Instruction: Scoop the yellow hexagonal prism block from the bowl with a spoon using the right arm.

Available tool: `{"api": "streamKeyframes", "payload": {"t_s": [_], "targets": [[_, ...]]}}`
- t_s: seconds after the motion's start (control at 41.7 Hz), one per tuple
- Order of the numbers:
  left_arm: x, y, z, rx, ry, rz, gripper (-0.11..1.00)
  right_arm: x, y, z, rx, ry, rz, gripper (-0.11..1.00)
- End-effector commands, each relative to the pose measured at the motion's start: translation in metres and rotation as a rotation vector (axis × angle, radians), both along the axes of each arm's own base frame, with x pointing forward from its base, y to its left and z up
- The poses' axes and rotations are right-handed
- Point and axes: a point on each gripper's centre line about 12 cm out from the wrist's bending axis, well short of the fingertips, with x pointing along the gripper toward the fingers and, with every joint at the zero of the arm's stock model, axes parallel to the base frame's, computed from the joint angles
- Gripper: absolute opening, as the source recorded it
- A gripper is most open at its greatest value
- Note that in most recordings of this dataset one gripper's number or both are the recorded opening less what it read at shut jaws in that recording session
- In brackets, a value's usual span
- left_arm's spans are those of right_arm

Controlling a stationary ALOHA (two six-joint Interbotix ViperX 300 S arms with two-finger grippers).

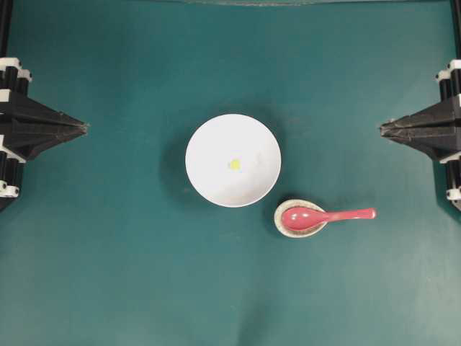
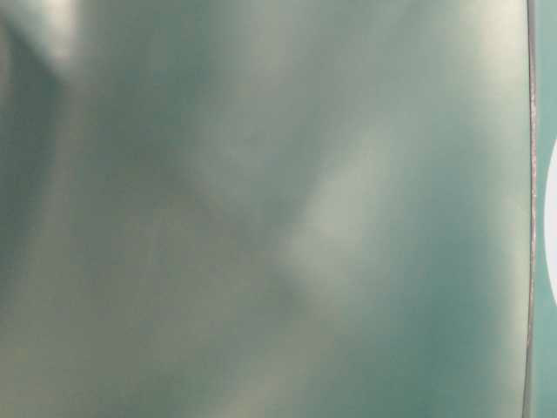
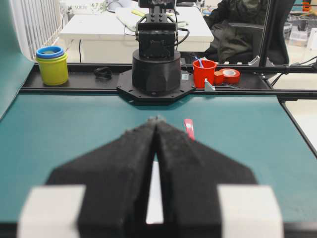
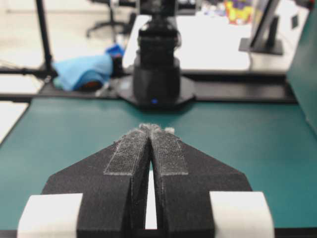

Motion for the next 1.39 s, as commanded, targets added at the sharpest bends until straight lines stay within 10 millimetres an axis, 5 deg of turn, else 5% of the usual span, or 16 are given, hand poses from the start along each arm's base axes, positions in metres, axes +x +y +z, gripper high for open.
{"api": "streamKeyframes", "payload": {"t_s": [0.0, 0.599, 0.935, 1.366], "targets": [[0.003, 0.000, 0.002, 0.006, 0.037, -0.002, 0.00, 0.002, -0.001, 0.003, 0.002, 0.000, -0.006, 0.00], [0.004, 0.005, 0.000, 0.010, 0.063, 0.025, -0.01, 0.007, -0.001, -0.005, 0.006, 0.041, -0.005, 0.01], [0.004, 0.005, -0.003, 0.020, 0.083, 0.024, -0.01, 0.022, -0.001, -0.036, 0.015, 0.176, -0.004, 0.57], [0.004, 0.005, -0.004, 0.020, 0.095, 0.024, 0.00, 0.048, 0.013, -0.094, 0.059, 0.301, 0.033, 0.58]]}}
